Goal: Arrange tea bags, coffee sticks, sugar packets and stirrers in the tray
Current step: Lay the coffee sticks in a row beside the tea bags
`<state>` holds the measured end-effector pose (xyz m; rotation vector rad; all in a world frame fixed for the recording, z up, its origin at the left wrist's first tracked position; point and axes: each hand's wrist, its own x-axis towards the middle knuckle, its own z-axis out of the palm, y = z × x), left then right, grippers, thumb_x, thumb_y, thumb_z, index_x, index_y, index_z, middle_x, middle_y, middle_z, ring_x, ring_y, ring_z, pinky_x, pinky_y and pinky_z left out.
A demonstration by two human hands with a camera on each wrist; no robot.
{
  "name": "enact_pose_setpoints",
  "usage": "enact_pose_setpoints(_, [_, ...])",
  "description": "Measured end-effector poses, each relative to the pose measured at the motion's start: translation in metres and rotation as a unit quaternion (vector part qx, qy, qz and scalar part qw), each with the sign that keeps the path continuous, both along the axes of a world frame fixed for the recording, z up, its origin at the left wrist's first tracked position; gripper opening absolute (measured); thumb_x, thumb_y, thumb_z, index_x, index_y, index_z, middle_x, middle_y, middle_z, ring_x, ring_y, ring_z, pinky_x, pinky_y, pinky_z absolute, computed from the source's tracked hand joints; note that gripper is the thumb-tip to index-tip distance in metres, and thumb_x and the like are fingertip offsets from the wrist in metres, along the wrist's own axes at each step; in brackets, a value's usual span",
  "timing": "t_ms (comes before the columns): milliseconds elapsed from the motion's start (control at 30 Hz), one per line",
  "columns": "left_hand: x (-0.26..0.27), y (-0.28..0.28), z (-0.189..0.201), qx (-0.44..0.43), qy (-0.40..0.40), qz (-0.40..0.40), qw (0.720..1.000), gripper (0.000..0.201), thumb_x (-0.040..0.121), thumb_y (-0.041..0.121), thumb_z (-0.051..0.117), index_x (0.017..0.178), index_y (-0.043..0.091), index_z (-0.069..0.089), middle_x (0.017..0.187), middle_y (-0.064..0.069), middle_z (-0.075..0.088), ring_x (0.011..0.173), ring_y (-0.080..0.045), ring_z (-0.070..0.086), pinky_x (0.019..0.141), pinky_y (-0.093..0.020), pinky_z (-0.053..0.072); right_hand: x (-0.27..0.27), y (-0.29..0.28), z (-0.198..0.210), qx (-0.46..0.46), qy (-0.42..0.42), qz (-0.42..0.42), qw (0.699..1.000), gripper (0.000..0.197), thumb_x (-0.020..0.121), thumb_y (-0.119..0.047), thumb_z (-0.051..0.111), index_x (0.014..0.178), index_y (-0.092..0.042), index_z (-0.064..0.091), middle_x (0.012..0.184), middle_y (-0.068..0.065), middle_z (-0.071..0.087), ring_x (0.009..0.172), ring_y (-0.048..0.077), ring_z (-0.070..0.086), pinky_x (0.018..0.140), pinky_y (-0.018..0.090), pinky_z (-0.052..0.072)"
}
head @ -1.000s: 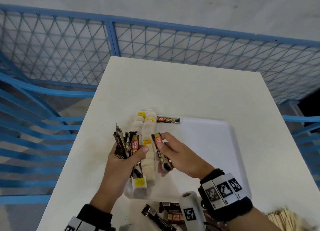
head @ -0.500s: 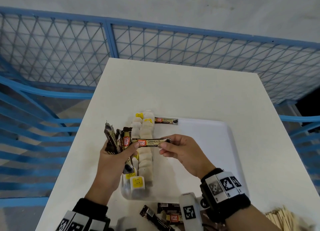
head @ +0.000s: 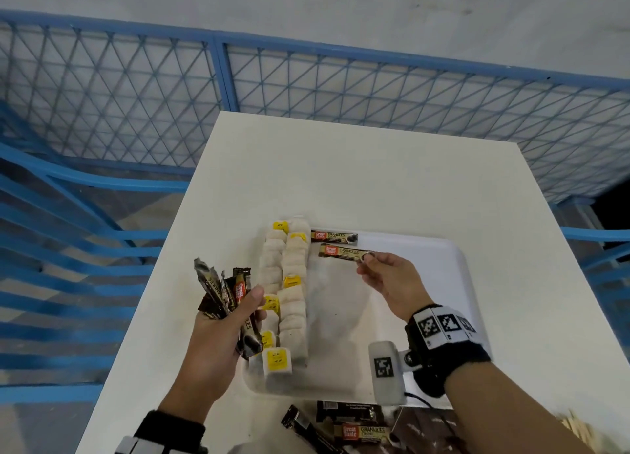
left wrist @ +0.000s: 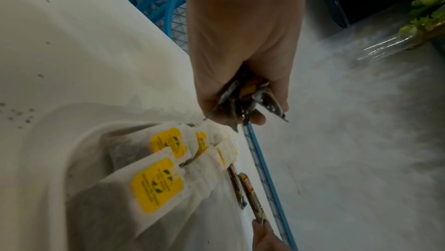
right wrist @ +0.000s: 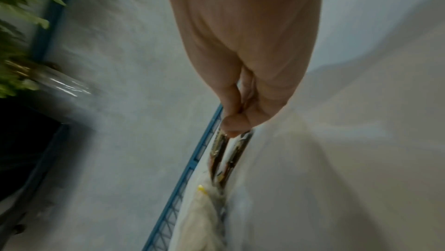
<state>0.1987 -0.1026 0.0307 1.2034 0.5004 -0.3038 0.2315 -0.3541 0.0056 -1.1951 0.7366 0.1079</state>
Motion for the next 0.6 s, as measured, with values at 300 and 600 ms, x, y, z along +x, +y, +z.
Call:
enact_pose_setpoints(300, [-0.007,0.003,-0.005,-0.026,0.012,0.0,1.0,0.035,0.069,0.022,0.076,0.098,0.005,0.066,0.074,-0.004,0.07,0.059,-0.01,0.065,0.052,-0.023,0.054,0.034,0.001,-0.022,-0.192,0.061,0.036,0.979,0.012,0.084,-0.007,0.067,0.073,-0.011,0.061,0.068,0.005,0.059,0.057,0.013,0.05,0.051,0.02,0.041])
enact_pose_setpoints(600, [-0.014,-0.002,-0.009,-0.001,0.017,-0.012,1.0,0.006,0.08,0.01,0.065,0.086,0.009,0.064,0.069,-0.006,0.066,0.057,-0.012,0.062,0.052,-0.025,0.053,0.041,0.008,-0.031,-0.325,0.076,0.059,0.941,0.023,0.081,-0.02,0.069,0.063,-0.022,0.055,0.072,0.0,0.059,0.075,0.019,0.053,0.077,0.033,0.047])
